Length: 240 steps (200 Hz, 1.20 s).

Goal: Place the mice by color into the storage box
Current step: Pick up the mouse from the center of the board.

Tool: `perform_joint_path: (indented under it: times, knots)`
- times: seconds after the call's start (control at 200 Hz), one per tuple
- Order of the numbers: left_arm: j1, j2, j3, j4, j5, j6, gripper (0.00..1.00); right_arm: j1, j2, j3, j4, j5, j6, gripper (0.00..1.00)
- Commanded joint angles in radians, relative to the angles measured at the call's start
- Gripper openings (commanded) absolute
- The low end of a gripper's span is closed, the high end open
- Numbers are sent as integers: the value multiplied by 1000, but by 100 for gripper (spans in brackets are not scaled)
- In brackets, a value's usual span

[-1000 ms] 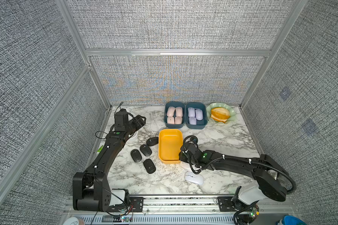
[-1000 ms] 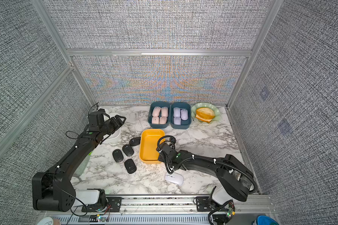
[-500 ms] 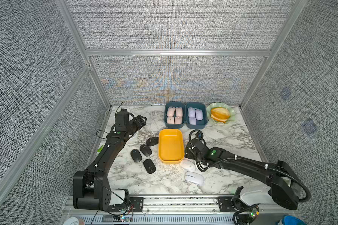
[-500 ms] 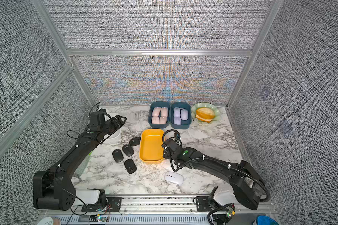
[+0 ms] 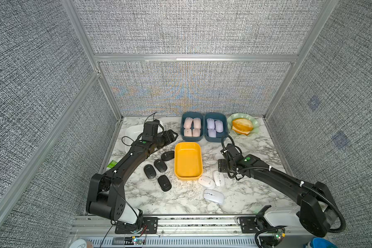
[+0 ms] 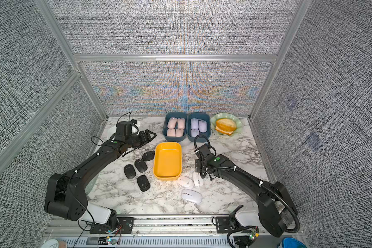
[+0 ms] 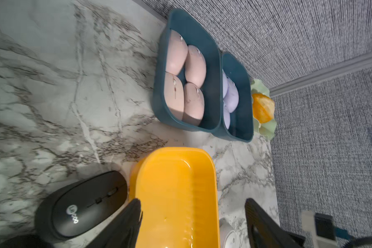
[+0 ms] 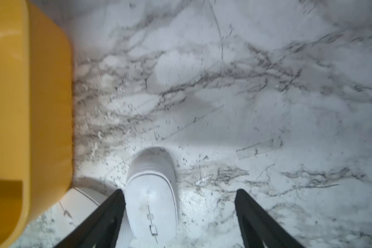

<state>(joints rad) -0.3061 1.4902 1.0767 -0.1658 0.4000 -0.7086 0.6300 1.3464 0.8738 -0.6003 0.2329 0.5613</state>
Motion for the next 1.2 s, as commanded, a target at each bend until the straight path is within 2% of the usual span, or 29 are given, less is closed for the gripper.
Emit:
perform_joint_path:
  times: [0.0, 0.135, 0.305, 0.57, 0.775, 0.986, 1.196]
  knots:
    - [-6, 0, 5, -9, 34, 17, 78, 0, 32, -20, -37, -65, -24, 84]
    - [-8, -3, 3, -9, 30, 18, 78, 2, 80, -40, 5, -111, -31, 85]
    - [-8, -6, 5, -15, 15, 24, 78, 48, 108, -22, 15, -103, -27, 85]
    - [-9, -14, 13, -29, -4, 33, 78, 254, 109, 44, -70, 55, -33, 84]
    - [-8, -19, 5, -21, -13, 29, 78, 389, 147, 43, -22, 51, -76, 84]
    - [-8, -20, 6, -26, -22, 34, 78, 401, 240, 44, 48, 68, -119, 89]
    - [-8, -22, 9, -30, -33, 38, 78, 374, 282, 72, 96, 80, -153, 90]
